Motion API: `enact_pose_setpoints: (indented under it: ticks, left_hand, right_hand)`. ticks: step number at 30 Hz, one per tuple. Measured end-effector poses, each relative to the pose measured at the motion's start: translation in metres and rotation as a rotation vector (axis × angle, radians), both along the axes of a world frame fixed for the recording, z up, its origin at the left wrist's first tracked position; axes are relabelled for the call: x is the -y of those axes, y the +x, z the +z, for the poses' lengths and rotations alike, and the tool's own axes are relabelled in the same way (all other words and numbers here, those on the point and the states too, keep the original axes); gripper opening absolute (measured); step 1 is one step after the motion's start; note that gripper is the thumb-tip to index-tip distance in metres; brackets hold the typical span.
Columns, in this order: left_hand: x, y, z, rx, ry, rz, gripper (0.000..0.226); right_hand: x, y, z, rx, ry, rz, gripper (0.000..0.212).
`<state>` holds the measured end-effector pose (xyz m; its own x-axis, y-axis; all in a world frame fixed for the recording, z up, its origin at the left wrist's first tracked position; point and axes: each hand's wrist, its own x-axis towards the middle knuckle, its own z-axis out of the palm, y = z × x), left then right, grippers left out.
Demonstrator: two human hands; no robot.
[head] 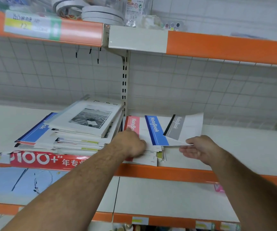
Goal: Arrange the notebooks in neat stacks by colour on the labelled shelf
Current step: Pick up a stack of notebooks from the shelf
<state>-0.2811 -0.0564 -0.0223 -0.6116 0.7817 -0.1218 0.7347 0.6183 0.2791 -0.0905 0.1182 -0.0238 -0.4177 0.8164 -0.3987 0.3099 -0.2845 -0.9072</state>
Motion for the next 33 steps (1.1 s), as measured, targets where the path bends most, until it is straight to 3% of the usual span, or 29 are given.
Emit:
enact_pose_setpoints:
  ticks: [6, 11, 14, 17, 19, 24, 27, 33]
  left_hand:
    - [-0.006, -0.002, 0.006, 0.082, -0.020, -0.022, 0.049]
    - [-0.004, 0.009, 0.019, -0.004, 0.169, 0.062, 0.038]
    - [-0.005, 0.009, 0.027, 0.277, 0.276, 0.162, 0.019]
    - [-0.001, 0.009, 0.032, 0.705, 0.451, 0.340, 0.006]
    - [0.006, 0.014, 0.032, 0.835, 0.512, 0.371, 0.008]
    - [0.023, 0.033, 0.026, 0.901, 0.542, 0.368, 0.020]
    - [0.032, 0.045, 0.024, 0.896, 0.585, 0.401, 0.023]
    - [0.059, 0.081, 0.025, 0.870, 0.689, 0.567, 0.020]
  right_hand:
    - [0.028, -0.007, 0.007, -0.037, -0.026, 0.019, 0.012]
    - [0.060, -0.012, 0.017, -0.113, -0.060, 0.017, 0.009]
    - [0.075, -0.010, 0.018, -0.141, -0.076, 0.030, 0.011]
    - [0.083, -0.004, 0.018, -0.112, -0.063, 0.065, 0.012]
    - [0.088, 0.001, 0.019, -0.051, -0.030, 0.094, 0.011]
    - [0.091, 0.011, 0.018, 0.030, 0.078, 0.040, 0.015]
    - [0.088, 0.018, 0.016, 0.012, 0.123, -0.010, 0.006]
    - [0.090, 0.045, 0.022, -0.038, 0.079, 0.160, 0.022]
